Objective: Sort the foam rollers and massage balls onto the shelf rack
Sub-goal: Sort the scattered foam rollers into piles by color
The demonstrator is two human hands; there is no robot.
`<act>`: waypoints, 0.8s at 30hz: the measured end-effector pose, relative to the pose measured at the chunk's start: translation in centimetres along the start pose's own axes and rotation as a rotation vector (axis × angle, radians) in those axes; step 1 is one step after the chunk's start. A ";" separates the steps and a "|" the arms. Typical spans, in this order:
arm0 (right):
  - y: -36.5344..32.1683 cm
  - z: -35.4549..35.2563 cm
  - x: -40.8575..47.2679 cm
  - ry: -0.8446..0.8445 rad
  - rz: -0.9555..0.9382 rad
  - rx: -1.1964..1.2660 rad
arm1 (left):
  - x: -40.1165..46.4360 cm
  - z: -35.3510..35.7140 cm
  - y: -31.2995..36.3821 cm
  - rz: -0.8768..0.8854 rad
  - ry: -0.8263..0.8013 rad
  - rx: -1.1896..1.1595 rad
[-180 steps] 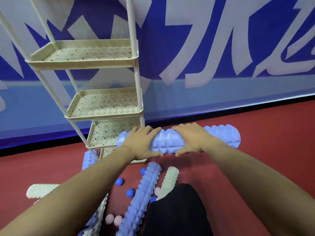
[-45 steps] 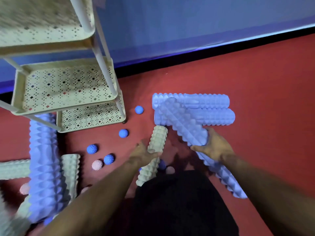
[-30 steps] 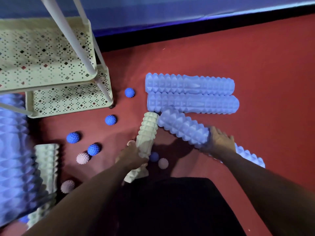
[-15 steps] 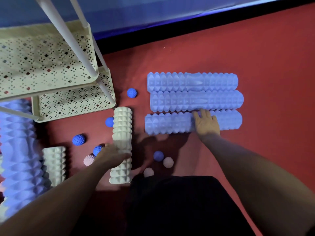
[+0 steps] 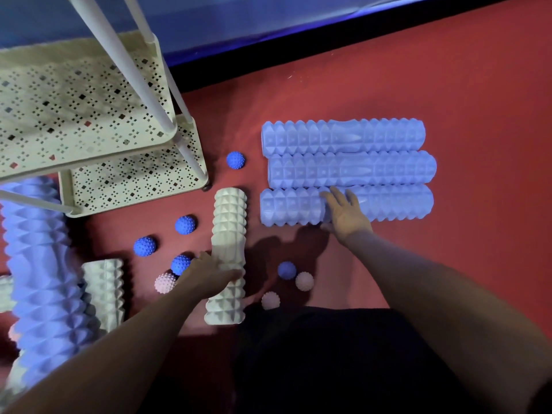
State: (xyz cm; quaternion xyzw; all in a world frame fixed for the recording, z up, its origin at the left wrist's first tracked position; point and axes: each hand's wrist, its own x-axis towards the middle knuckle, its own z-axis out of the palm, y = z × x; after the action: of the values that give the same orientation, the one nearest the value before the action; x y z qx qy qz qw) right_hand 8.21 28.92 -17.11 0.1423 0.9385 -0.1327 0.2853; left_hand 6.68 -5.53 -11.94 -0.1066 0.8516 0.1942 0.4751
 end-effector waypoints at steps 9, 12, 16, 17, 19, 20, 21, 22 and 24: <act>0.2 -0.4 -0.4 0.080 0.094 0.129 | 0.7 0.2 0.4 0.047 0.154 0.114; -1.2 -0.2 -2.5 0.373 -0.018 0.127 | 1.1 0.2 1.2 0.057 0.204 0.076; -3.0 2.5 -5.0 0.232 -0.031 0.180 | 2.2 0.6 1.4 0.037 0.327 0.150; -3.5 3.4 -5.3 0.077 0.025 0.221 | 2.2 0.6 1.1 0.033 0.347 0.159; -4.1 5.4 -6.1 -0.174 0.145 0.399 | 2.2 0.5 0.3 0.117 0.425 0.225; -4.3 6.4 -6.5 -0.247 0.186 0.484 | 1.9 0.4 -0.1 0.158 0.434 0.277; -4.6 7.5 -7.0 -0.291 0.206 0.530 | 2.0 0.4 -0.9 0.192 0.450 0.320; -4.9 8.6 -7.4 -0.316 0.210 0.545 | 2.1 0.2 -1.6 0.177 0.466 0.300; -5.4 10.2 -7.6 -0.336 0.198 0.510 | 2.0 -0.4 -2.6 0.107 0.430 0.144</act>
State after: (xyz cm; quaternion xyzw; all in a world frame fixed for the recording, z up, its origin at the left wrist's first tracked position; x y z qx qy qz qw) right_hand 17.52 19.08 -20.03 0.2761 0.7963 -0.3569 0.4028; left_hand 6.24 -8.04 -14.02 -0.0663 0.9493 0.1307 0.2783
